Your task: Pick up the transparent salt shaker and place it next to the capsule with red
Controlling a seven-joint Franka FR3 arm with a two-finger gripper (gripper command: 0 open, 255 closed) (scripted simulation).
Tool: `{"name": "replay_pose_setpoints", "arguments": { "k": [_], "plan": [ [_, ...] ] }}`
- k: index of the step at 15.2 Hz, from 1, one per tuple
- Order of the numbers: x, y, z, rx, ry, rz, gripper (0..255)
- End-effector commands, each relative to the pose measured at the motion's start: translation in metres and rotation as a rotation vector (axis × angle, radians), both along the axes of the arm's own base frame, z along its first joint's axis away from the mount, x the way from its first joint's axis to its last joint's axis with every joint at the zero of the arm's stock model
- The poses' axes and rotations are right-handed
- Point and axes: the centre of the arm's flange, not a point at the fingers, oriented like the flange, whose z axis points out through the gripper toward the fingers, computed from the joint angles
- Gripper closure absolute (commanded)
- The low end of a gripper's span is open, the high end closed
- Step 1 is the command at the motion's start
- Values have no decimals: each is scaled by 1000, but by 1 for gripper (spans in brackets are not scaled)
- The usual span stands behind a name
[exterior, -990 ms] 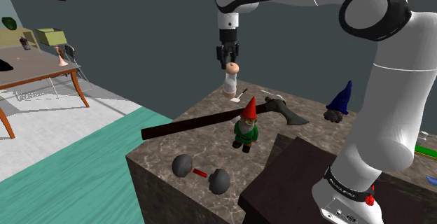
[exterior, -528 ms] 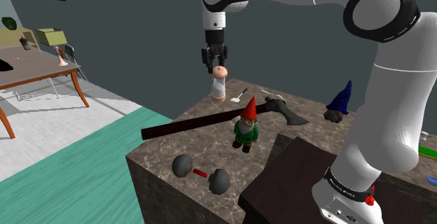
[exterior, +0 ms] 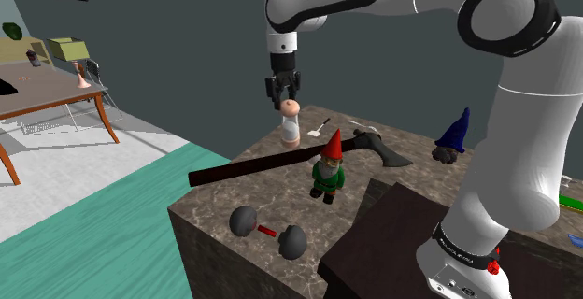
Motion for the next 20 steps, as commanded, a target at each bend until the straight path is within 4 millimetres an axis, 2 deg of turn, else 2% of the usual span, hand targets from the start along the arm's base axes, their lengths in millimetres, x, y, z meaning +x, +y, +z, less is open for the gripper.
{"name": "replay_pose_setpoints", "arguments": {
  "k": [1, 20],
  "plan": [
    [-1, 1, -11, 0, -1, 0, 255],
    [-1, 1, -111, 0, -1, 0, 255]
  ]
}}
